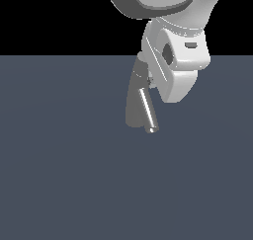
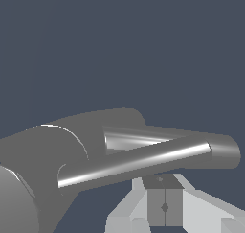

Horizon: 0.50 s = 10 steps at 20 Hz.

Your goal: Turn on the faucet by rotating a designated handle.

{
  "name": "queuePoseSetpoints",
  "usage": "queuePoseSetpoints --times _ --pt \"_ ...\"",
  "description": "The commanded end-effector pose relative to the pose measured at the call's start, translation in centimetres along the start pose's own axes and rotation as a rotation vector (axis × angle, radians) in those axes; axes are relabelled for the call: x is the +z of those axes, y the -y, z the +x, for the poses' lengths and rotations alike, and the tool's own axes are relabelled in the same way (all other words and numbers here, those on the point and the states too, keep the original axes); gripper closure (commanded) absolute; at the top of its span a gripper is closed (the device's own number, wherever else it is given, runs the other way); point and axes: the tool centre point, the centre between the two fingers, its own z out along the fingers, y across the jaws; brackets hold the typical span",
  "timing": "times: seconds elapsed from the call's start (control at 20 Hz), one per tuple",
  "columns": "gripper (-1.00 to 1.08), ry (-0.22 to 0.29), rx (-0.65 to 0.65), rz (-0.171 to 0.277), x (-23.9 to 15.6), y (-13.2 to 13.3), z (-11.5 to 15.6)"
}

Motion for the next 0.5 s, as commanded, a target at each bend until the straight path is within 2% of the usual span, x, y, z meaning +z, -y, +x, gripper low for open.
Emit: queuePoseSetpoints --times 0.0,0.05,0.45 --pt "1.08 -0.028 0.039 -0.008 -0.2 -1.1 2.9" --pt "1.08 -0.001 0.0 0.001 0.0 0.0 0.3" --pt "1.08 -0.008 0.01 -0.001 -0.1 1.0 2.4"
